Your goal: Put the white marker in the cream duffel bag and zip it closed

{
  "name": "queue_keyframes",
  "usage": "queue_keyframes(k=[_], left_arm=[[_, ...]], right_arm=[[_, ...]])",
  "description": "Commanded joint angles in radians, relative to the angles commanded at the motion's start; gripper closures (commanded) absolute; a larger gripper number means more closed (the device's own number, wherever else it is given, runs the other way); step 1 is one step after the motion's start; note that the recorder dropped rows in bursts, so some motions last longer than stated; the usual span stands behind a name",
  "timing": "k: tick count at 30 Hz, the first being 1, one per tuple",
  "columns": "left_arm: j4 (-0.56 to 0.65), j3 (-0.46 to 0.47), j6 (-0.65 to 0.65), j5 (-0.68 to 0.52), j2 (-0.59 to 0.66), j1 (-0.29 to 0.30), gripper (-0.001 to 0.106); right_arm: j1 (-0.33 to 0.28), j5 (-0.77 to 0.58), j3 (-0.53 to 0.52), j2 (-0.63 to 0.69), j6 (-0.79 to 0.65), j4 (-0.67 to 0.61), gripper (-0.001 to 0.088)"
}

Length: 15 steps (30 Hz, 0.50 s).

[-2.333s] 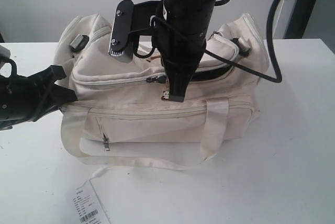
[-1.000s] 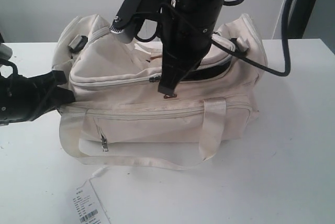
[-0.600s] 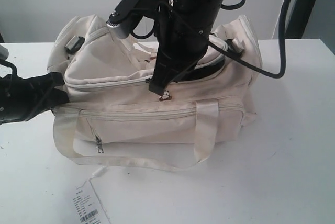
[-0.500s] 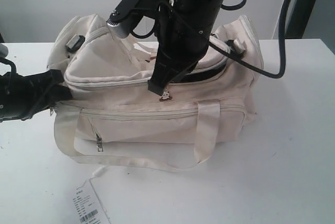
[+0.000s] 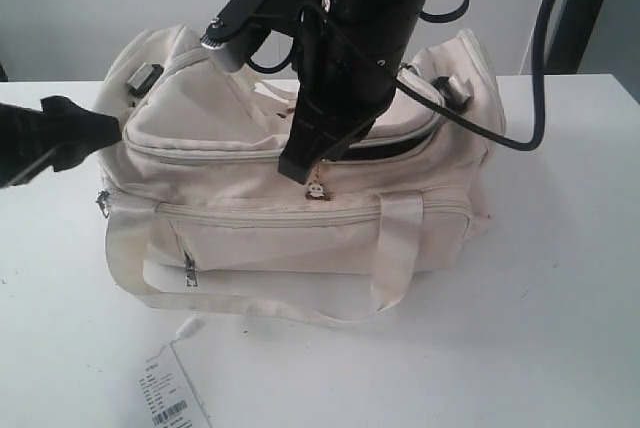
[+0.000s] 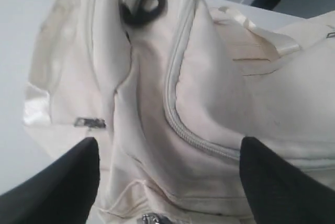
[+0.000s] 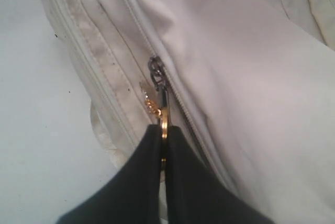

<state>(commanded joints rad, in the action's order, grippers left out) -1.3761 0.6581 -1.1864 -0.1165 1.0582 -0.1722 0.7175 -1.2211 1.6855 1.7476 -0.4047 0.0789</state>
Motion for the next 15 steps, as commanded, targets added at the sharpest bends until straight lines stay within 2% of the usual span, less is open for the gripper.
queue_keyframes(k=[3, 4, 6, 8, 11, 14, 15], left_arm=[[0.056, 0.021, -0.201, -0.198, -0.039, -0.016, 0.031], [0.052, 0.029, -0.289, -0.26, -0.039, -0.032, 0.032], [-0.001, 0.03, -0.435, -0.311, -0.032, -0.078, 0.037], [-0.046, 0.03, -0.536, -0.314, -0.012, -0.142, 0.037], [-0.056, 0.03, -0.66, -0.286, 0.04, -0.273, 0.037], [-0.056, 0.03, -0.834, -0.215, 0.092, -0.411, 0.037], [-0.056, 0.03, -0.882, -0.153, 0.111, -0.455, 0.037]], right_arm=[[0.0, 0.0, 0.0, 0.0, -0.026, 0.002, 0.0868], [0.0, 0.0, 0.0, 0.0, -0.037, 0.002, 0.0868], [0.0, 0.0, 0.0, 0.0, -0.041, 0.002, 0.0868], [0.0, 0.0, 0.0, 0.0, -0.044, 0.002, 0.0868], [0.0, 0.0, 0.0, 0.0, -0.048, 0.002, 0.0868], [0.0, 0.0, 0.0, 0.0, -0.051, 0.002, 0.0868], [0.0, 0.0, 0.0, 0.0, -0.051, 0.0, 0.0868]])
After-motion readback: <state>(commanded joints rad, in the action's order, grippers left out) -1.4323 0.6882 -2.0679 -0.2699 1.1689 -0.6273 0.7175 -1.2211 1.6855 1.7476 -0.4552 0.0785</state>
